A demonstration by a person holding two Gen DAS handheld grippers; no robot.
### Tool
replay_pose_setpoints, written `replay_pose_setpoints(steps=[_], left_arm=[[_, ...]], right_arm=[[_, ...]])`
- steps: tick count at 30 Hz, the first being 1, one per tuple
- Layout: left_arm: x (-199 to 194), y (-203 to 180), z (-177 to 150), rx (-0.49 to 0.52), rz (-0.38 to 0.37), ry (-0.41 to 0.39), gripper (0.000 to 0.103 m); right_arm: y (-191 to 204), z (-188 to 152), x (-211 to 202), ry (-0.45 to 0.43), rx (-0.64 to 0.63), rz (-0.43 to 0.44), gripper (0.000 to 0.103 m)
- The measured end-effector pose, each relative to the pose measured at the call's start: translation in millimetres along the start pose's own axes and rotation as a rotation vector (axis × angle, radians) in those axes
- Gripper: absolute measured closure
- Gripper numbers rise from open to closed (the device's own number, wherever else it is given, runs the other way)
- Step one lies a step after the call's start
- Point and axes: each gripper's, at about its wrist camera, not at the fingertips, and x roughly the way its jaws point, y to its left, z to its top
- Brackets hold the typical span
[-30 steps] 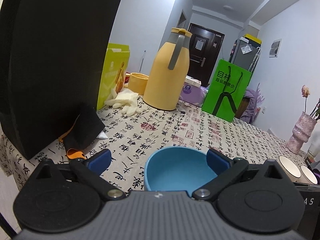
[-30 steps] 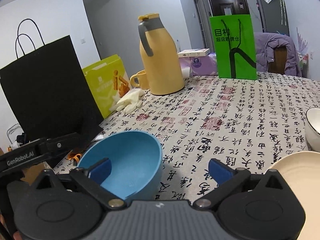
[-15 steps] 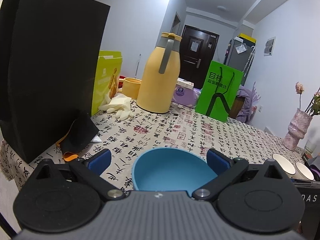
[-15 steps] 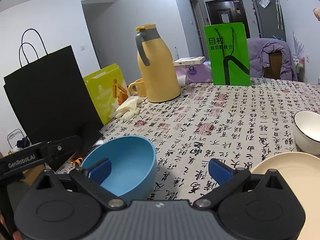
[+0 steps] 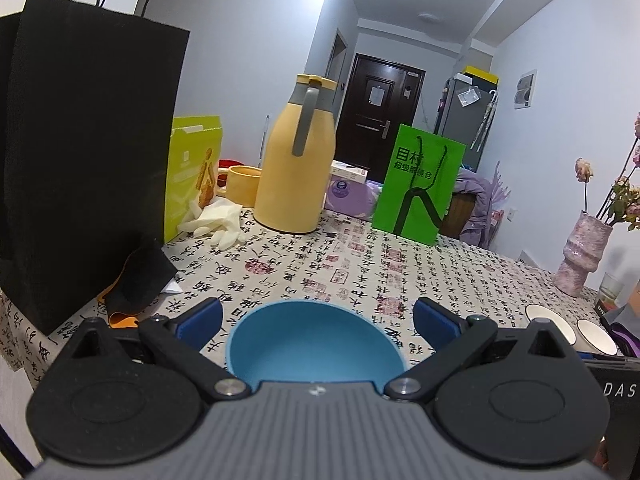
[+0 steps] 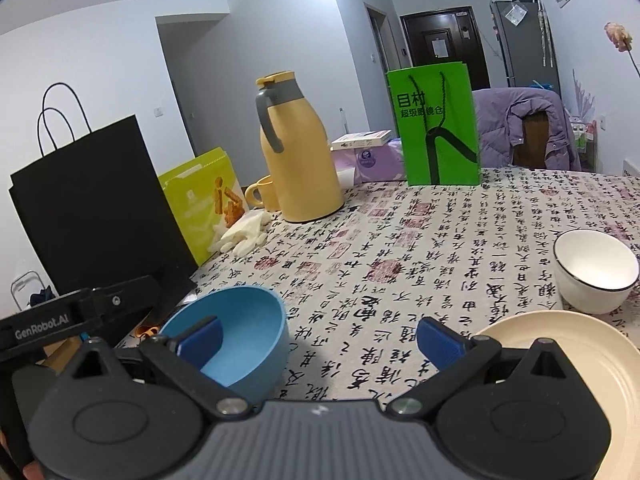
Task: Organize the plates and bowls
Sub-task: 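Withdraw both open tools away from the blue bowl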
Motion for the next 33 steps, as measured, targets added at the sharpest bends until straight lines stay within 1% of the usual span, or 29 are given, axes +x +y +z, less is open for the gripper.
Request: replay_pose_setpoints(steps=[15, 33], left_arm=[[0, -34, -1, 0.014, -0.037, 0.005, 0.0], [13, -76, 0, 0.013, -0.098, 0.021, 0.0]], right_arm=[[-34, 4, -26, -0.047, 0.027, -0.02, 0.0], [-78, 12, -49, -0.086, 0.044, -0.054, 0.0]])
